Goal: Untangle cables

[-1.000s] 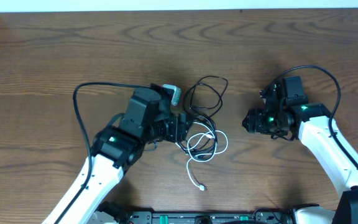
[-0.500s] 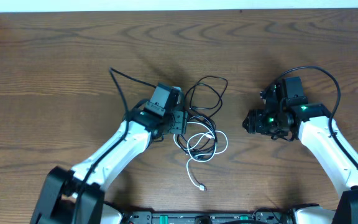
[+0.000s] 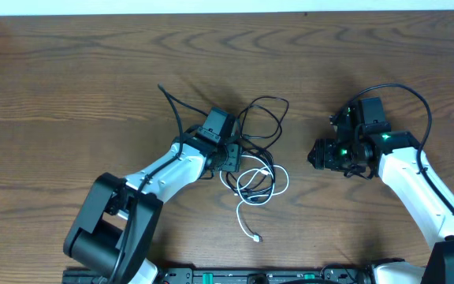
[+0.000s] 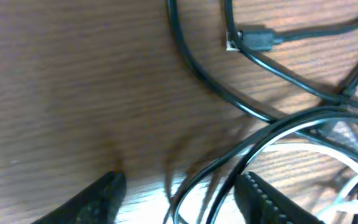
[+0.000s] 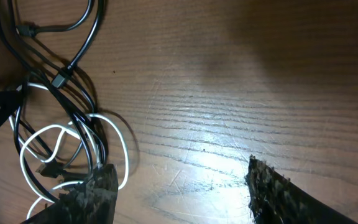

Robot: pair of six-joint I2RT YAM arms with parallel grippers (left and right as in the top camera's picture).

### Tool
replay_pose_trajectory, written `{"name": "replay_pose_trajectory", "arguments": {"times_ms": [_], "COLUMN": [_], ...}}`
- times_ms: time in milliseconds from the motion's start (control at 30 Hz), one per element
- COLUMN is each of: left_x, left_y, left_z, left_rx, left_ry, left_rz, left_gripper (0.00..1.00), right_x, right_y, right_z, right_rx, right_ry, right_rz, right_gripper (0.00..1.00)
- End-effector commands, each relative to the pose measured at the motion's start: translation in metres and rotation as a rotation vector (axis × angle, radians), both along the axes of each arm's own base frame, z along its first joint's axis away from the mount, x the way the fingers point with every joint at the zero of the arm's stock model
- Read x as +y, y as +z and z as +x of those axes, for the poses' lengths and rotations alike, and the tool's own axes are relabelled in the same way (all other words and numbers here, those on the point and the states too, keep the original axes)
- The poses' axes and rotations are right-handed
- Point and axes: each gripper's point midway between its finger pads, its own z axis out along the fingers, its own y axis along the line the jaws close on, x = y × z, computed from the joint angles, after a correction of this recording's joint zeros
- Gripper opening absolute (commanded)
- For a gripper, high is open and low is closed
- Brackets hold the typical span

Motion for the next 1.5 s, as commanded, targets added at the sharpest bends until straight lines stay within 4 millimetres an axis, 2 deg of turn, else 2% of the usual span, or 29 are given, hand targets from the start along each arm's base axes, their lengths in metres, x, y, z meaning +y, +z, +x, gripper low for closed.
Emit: {"name": "replay_pose_trajectory", "arguments": {"times_ms": [0, 100, 167, 200, 333, 400, 467, 500, 533, 567, 633, 733, 867, 1100, 1233, 1367, 1467], "left_x": [-0.01, -0.031, -0.042, -0.045, -0.05, -0.056, -0.068, -0.076, -0.08, -0.088, -0.092, -0.094, -0.098, -0.106, -0.114, -0.114, -0.114], "left_y": [-0.015, -0.011, -0.01, -0.01, -0.001, 0.013, 0.041, 0.066, 0.078, 0.107, 0.138, 0.157, 0.164, 0.174, 0.184, 0.183, 0.183], "left_z": [-0.013, -0.024, -0.031, -0.032, -0.031, -0.028, -0.028, -0.029, -0.03, -0.034, -0.039, -0.044, -0.051, -0.055, -0.063, -0.063, -0.063], "left_rx": [0.053, 0.079, 0.082, 0.079, 0.056, 0.029, -0.007, -0.04, -0.058, -0.1, -0.153, -0.182, -0.167, -0.161, -0.129, -0.125, -0.121], "left_ry": [-0.039, -0.095, -0.13, -0.138, -0.15, -0.158, -0.187, -0.214, -0.228, -0.265, -0.292, -0.312, -0.341, -0.368, -0.392, -0.387, -0.382], "left_rz": [0.0, -0.07, -0.087, -0.088, -0.103, -0.138, -0.221, -0.288, -0.322, -0.402, -0.472, -0.515, -0.553, -0.618, -0.689, -0.69, -0.692], "left_gripper": [0.35, 0.26, 0.12, 0.08, 0.07, 0.07, 0.07, 0.07, 0.07, 0.07, 0.07, 0.07, 0.07, 0.07, 0.07, 0.07, 0.07], "right_x": [0.001, 0.001, 0.001, 0.001, 0.001, 0.001, 0.001, 0.001, 0.001, 0.003, 0.009, 0.021, 0.035, 0.056, 0.074, 0.085, 0.098], "right_y": [0.0, 0.0, 0.0, 0.0, 0.0, 0.0, 0.0, 0.0, 0.0, 0.0, 0.002, 0.007, 0.014, 0.019, 0.032, 0.051, 0.059], "right_z": [-0.001, -0.001, -0.001, -0.001, -0.001, -0.001, -0.001, -0.001, -0.001, -0.002, -0.003, -0.005, -0.009, -0.011, 0.015, 0.048, 0.052], "right_rx": [0.004, 0.004, 0.004, 0.004, 0.005, 0.004, 0.004, 0.004, 0.004, 0.005, 0.005, 0.002, -0.012, -0.055, -0.209, -0.409, -0.487], "right_ry": [-0.007, -0.007, -0.007, -0.007, -0.007, -0.007, -0.007, -0.006, -0.006, 0.001, 0.024, 0.069, 0.143, 0.247, 0.295, 0.321, 0.4], "right_rz": [-0.001, -0.001, -0.001, -0.002, -0.002, -0.002, -0.001, -0.001, 0.0, 0.009, 0.038, 0.104, 0.186, 0.208, 0.225, 0.184, 0.182], "right_gripper": [0.63, 0.63, 0.63, 0.63, 0.63, 0.64, 0.67, 0.7, 0.71, 0.73, 0.74, 0.75, 0.75, 0.77, 0.84, 0.84, 0.8]}}
